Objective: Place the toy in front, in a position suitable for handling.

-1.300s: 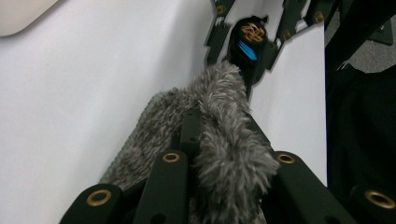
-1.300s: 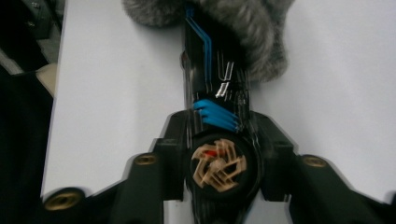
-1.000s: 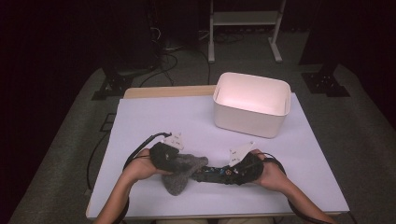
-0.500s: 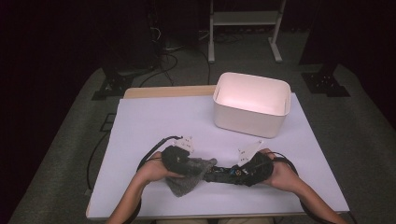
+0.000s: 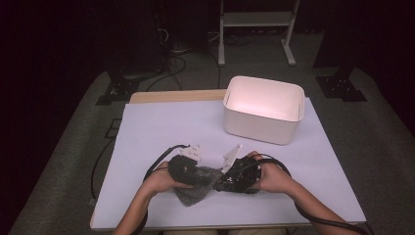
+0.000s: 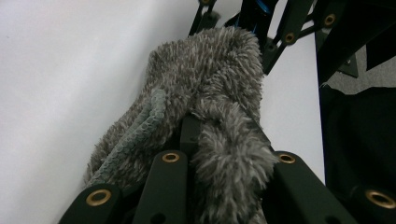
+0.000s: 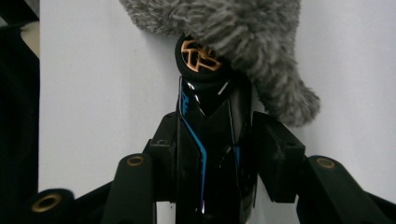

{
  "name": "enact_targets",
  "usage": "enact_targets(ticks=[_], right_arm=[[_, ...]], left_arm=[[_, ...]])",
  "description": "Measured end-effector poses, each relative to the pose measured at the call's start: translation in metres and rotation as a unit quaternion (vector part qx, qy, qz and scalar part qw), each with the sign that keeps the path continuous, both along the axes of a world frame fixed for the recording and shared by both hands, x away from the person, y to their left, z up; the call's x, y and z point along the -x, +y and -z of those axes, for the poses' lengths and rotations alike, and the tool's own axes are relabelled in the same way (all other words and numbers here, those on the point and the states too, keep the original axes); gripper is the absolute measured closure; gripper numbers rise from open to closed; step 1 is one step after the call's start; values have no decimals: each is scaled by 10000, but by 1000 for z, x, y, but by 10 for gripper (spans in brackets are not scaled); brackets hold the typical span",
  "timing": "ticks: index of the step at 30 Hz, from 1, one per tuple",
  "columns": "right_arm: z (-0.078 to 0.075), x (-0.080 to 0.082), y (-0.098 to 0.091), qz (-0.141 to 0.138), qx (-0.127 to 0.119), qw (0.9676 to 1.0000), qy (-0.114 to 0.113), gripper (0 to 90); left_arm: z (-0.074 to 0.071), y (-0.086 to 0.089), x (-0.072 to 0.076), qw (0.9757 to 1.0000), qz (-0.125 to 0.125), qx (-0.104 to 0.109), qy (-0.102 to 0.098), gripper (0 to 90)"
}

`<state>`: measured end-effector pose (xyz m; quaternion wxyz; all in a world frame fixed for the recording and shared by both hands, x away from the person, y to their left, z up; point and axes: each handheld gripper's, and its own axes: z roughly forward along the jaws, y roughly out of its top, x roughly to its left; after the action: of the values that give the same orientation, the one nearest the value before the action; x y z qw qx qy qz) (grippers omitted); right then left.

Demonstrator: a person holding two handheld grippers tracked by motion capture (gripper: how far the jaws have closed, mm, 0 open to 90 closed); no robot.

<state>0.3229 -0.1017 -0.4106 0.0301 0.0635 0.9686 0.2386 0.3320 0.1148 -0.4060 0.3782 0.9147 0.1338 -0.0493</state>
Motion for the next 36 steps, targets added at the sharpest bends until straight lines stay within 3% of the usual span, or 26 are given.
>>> enact_targets(ticks=[5,10,14,18,23,27,31,36], right_arm=[[-1,4,-3,-57,78,9999,-135,557],[-1,6,-13,-49,-11,9999,-89,557],[0,11,-13,-109,-24,9995,-296,561],[-5,7,-17,-22,-517,9985,-197,561],[-14,2,-9,-17,-1014,9944,-311,562],[-23,-4,-4,48,-1476,9886,-299,564],[-23,-3,-6,66,-1593,9868,-301,564],[-22,1,-19,154,-1700,9849,-300,565]], left_arm=[[7,6,0,9999,-46,-116,54,760],[16,3,-2,9994,-19,203,271,759],[14,-4,-3,9995,14,197,263,764],[-2,6,-4,9984,-51,515,222,773],[-39,14,-4,9981,-42,600,-111,774],[-65,12,-3,9972,5,658,-366,773],[-72,3,0,9975,103,541,-453,771],[-67,1,0,9983,70,379,-441,771]])
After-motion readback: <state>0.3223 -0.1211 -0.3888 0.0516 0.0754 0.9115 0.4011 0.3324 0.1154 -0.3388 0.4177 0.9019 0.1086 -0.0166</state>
